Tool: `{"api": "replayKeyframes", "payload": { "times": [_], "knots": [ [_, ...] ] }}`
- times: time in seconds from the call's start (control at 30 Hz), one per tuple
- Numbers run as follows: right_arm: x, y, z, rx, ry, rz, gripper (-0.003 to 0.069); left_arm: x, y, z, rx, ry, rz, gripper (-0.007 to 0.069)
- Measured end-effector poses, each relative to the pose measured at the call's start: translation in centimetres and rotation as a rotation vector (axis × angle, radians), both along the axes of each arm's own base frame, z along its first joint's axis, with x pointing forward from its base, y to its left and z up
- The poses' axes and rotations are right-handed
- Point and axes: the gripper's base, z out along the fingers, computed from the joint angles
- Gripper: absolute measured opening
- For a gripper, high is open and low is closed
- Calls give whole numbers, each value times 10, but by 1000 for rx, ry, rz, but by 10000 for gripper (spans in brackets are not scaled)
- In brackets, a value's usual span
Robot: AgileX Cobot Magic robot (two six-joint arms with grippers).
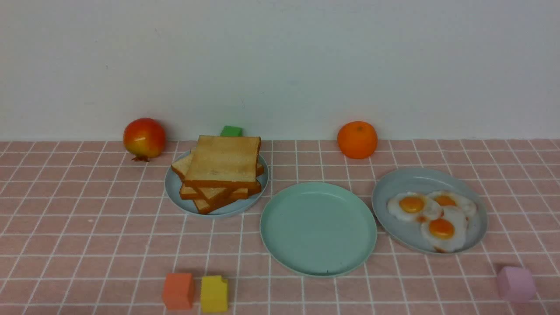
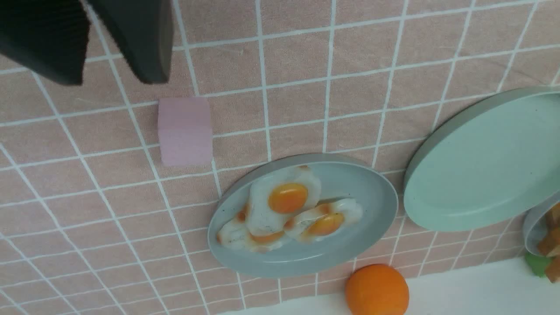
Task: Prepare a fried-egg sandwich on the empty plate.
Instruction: Use the left arm to grab a slice of bread
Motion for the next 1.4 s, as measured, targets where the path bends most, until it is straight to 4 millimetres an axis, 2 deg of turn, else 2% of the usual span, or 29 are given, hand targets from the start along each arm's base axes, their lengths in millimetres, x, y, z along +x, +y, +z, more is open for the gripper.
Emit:
{"api": "replayKeyframes", "payload": {
  "times": [0.93,1.07,1.17,1.2,1.23,1.4],
  "knots": [
    [0,0,0,0,0,0,240,0,0,0,-3,-2,0,238],
    [0,0,0,0,0,0,240,1,-3,2,-157,-20,9,238],
    [0,0,0,0,0,0,240,2,-6,10,-461,-77,36,238],
    [0,0,0,0,0,0,240,2,-6,11,-479,-86,40,238],
    [0,0,0,0,0,0,240,3,-5,15,-597,-117,53,238],
    [0,0,0,0,0,0,240,3,-4,21,-681,-165,65,226]
  ]
}}
